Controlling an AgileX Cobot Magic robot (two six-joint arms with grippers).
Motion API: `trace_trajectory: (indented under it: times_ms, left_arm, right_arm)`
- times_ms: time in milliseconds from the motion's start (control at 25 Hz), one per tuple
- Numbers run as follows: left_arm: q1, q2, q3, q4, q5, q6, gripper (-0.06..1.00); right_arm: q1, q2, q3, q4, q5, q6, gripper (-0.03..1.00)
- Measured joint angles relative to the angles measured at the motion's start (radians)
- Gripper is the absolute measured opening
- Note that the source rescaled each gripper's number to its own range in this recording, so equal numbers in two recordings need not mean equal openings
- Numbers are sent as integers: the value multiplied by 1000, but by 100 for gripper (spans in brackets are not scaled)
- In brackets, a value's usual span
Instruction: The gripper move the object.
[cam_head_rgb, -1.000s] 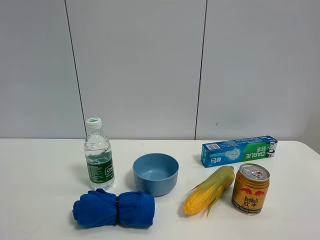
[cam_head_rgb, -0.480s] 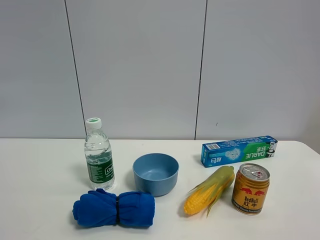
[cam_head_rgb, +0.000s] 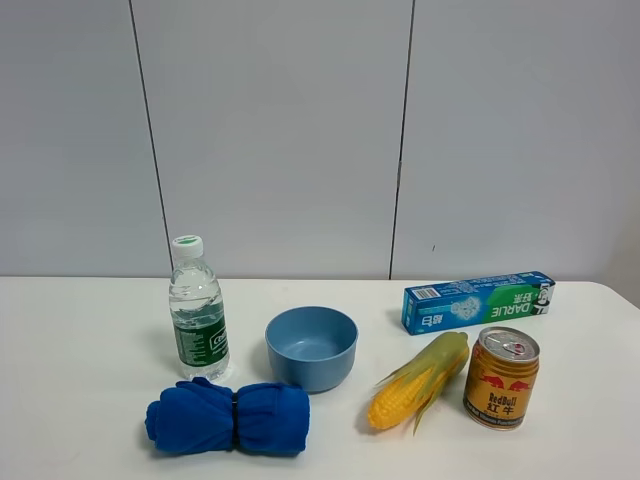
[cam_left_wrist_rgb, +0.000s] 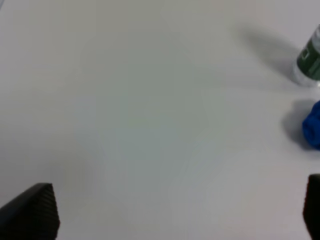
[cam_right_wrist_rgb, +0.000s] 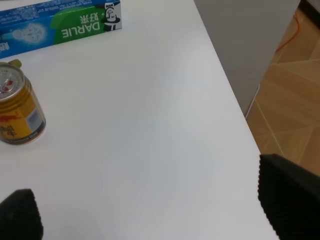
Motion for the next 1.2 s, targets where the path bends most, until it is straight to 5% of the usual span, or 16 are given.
trace_trajectory:
  times_ms: [160, 400, 1200]
  left_arm:
    - [0, -160, 156, 0, -27, 21, 100]
    - [0, -364, 175, -2, -29, 21, 100]
    - [0, -387, 175, 0, -29, 18, 100]
  right_arm:
    - [0, 0, 0, 0, 0, 0, 100]
    - [0, 0, 0, 0, 0, 0, 100]
    - [0, 0, 0, 0, 0, 0, 100]
